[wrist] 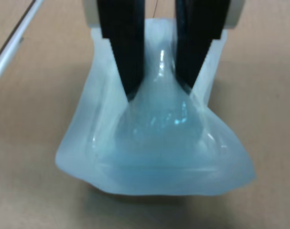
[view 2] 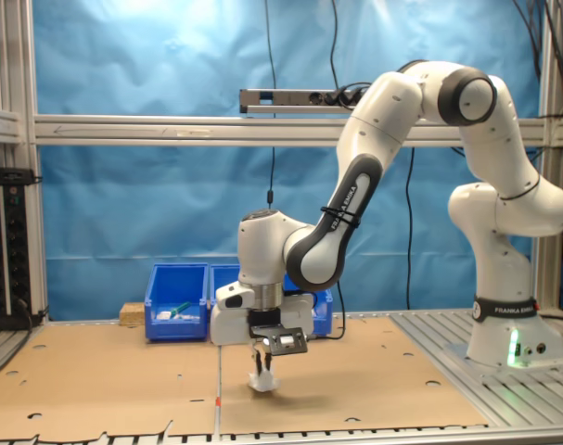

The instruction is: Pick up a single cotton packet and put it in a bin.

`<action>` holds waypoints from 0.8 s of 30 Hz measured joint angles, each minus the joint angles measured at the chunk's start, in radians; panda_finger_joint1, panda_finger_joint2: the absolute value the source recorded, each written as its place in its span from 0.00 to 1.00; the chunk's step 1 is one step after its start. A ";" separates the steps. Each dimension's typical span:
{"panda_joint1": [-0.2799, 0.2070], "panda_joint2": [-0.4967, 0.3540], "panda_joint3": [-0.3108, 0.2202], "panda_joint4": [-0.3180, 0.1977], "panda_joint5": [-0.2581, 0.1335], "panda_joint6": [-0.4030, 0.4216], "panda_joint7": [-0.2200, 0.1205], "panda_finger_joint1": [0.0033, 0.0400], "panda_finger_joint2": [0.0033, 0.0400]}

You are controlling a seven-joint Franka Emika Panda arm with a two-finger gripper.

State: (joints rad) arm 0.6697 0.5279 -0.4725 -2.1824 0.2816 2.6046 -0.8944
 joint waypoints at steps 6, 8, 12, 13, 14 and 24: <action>0.000 -0.055 -0.016 -0.001 0.000 -0.059 0.000 0.02 0.02; 0.000 -0.083 -0.025 -0.001 0.000 -0.086 0.000 0.02 0.02; 0.000 -0.147 -0.045 -0.002 -0.001 -0.142 0.000 0.02 0.02; 0.000 -0.163 -0.051 -0.002 -0.003 -0.156 0.000 0.03 0.03; 0.000 -0.179 -0.056 -0.002 -0.006 -0.169 0.000 0.03 0.03; 0.000 -0.357 -0.121 -0.015 -0.135 -0.315 0.000 0.03 0.03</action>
State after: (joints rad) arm 0.6699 0.1708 -0.5931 -2.1973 0.1468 2.2896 -0.8945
